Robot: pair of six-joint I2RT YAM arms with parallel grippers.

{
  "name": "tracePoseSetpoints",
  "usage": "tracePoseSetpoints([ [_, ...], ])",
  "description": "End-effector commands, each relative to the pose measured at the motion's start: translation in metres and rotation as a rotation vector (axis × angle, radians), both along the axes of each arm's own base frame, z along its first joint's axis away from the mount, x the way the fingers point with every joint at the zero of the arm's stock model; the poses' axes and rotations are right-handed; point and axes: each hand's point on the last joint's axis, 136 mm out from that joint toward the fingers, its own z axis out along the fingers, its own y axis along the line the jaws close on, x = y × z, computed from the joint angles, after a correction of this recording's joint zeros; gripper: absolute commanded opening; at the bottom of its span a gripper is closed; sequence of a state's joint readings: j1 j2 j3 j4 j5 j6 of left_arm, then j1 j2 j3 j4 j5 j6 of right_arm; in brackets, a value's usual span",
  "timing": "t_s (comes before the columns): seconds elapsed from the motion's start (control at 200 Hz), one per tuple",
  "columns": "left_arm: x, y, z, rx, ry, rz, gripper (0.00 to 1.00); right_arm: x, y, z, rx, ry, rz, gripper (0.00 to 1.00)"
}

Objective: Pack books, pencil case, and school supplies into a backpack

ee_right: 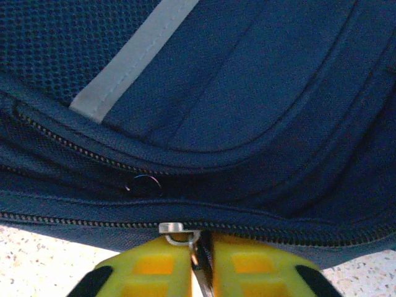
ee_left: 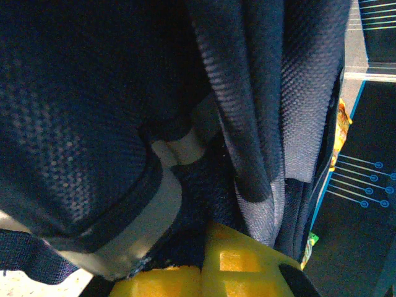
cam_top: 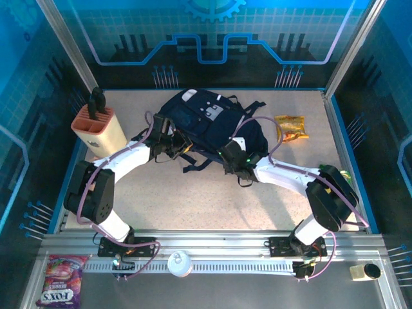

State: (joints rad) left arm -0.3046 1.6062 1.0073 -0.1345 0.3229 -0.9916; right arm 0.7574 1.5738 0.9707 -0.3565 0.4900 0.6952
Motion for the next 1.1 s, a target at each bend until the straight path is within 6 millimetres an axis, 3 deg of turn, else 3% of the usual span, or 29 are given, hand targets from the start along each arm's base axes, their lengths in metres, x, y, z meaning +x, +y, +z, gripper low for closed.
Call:
tracePoseSetpoints([
  [0.0,0.013,-0.002,0.023,-0.013,-0.069,-0.025,0.0,0.009,-0.01,0.006,-0.018,-0.026,-0.033,0.1],
  [0.225,0.021,0.024,0.017,0.027,-0.075,0.033,0.0,0.001,-0.061,0.006,-0.06,-0.031,-0.14,0.09],
  [0.3,0.025,0.029,0.018,0.026,-0.081,0.035,0.0,-0.011,-0.082,-0.004,-0.063,0.022,-0.158,0.09],
  [0.425,0.03,0.033,0.014,0.085,-0.087,0.014,0.0,-0.02,-0.094,-0.002,-0.056,0.081,-0.109,0.09],
  [0.54,0.044,0.032,0.011,0.104,-0.097,-0.004,0.0,-0.023,-0.091,-0.001,-0.052,0.124,-0.037,0.06],
  [0.69,0.072,0.03,0.011,0.158,-0.125,-0.04,0.0,-0.026,-0.055,0.0,0.017,0.158,0.14,0.0],
  [0.705,0.074,0.032,0.01,0.169,-0.125,-0.04,0.01,-0.021,-0.046,0.009,0.034,0.137,0.164,0.0],
  [0.825,0.087,0.042,0.007,0.217,-0.124,-0.03,0.2,-0.025,0.006,0.024,0.095,0.113,0.351,0.0],
  [0.95,0.085,0.063,0.005,0.24,-0.113,0.019,0.41,-0.032,0.061,0.036,0.167,0.094,0.496,0.0],
  [1.095,0.062,0.094,0.001,0.218,-0.073,0.108,0.57,-0.031,0.116,0.041,0.262,0.092,0.583,0.0],
])
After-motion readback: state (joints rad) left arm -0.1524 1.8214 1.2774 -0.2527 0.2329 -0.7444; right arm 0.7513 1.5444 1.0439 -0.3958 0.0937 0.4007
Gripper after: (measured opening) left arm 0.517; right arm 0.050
